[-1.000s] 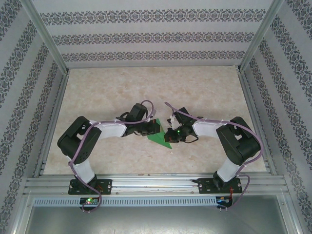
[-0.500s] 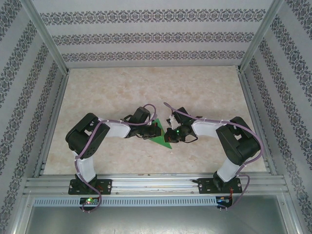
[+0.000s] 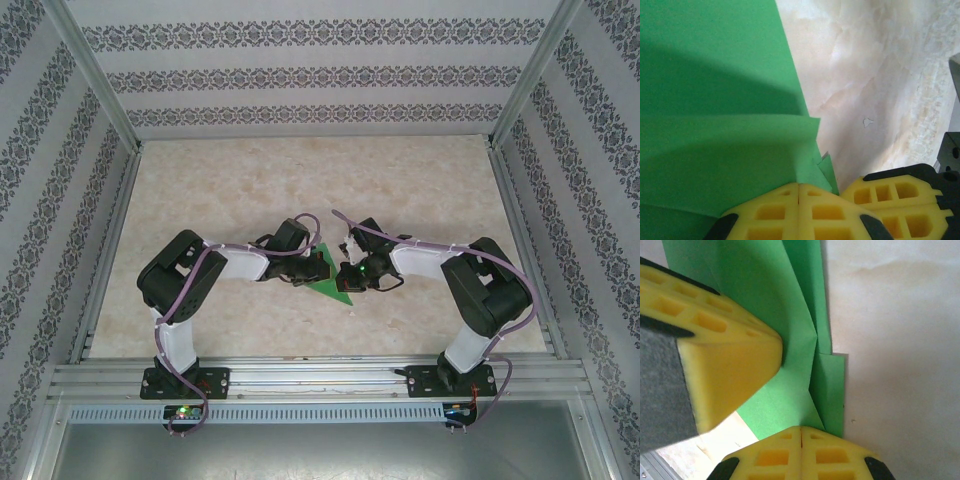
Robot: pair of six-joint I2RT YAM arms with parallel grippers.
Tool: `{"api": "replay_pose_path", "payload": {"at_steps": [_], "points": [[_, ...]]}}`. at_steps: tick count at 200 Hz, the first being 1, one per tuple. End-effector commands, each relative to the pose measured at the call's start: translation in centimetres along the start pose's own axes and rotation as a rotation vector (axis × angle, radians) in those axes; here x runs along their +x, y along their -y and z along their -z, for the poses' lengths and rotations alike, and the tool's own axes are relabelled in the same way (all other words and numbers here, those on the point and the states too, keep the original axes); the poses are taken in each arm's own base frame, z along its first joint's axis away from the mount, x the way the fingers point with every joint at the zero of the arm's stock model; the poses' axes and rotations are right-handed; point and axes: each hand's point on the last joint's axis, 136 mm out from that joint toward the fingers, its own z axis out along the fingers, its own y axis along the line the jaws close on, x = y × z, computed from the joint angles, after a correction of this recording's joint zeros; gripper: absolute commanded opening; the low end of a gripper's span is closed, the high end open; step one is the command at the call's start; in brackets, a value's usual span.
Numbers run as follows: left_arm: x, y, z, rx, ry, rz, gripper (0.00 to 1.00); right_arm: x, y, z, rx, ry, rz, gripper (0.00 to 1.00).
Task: Fold a paper plane with a square sheet of paper (fold left side to right side)
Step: Fourth fold the wing at the center of the table.
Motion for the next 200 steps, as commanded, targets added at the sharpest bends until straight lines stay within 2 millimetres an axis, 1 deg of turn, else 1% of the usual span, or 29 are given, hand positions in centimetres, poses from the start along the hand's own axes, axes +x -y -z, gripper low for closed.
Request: {"api": "replay_pose_path", "payload": {"at_steps": [1,66,89,124,144,157,165,185,200], "points": [[-1.4,-5.0,1.0,-0.161,0.047,0.069,0.0,5.1,6.7,-1.3,0.273,-0.159,-0.079,0.0],[-5.2,-6.9,3.4,-0.175,0.117,0.072,0.0,5.4,6.8,-1.5,0.273,-0.167,-0.085,0.0],[-6.3,-8.1,4.4,-0.199,0.141,0.074,0.0,5.5,6.8,-1.4,0.273,-0.168,-0.086,0.0],[-7.8,-10.6,5.8,-0.227,0.17,0.111,0.0,5.5,6.6,-1.4,0.262,-0.165,-0.09,0.0],[-8.6,-11.2,6.9,-0.238,0.192,0.115,0.0,5.5,6.4,-1.3,0.254,-0.16,-0.092,0.0],[-9.1,-10.7,7.7,-0.229,0.2,0.101,0.0,5.3,6.1,-1.3,0.241,-0.153,-0.09,0.0],[-9.5,-10.1,8.3,-0.228,0.208,0.081,0.0,5.1,6.0,-1.4,0.232,-0.149,-0.091,0.0],[-10.0,-7.7,10.0,-0.203,0.237,0.03,0.0,4.7,5.5,-1.5,0.209,-0.132,-0.094,0.0],[-9.5,-5.7,10.8,-0.17,0.254,-0.011,0.0,4.3,5.2,-1.5,0.195,-0.117,-0.095,0.0]]}}
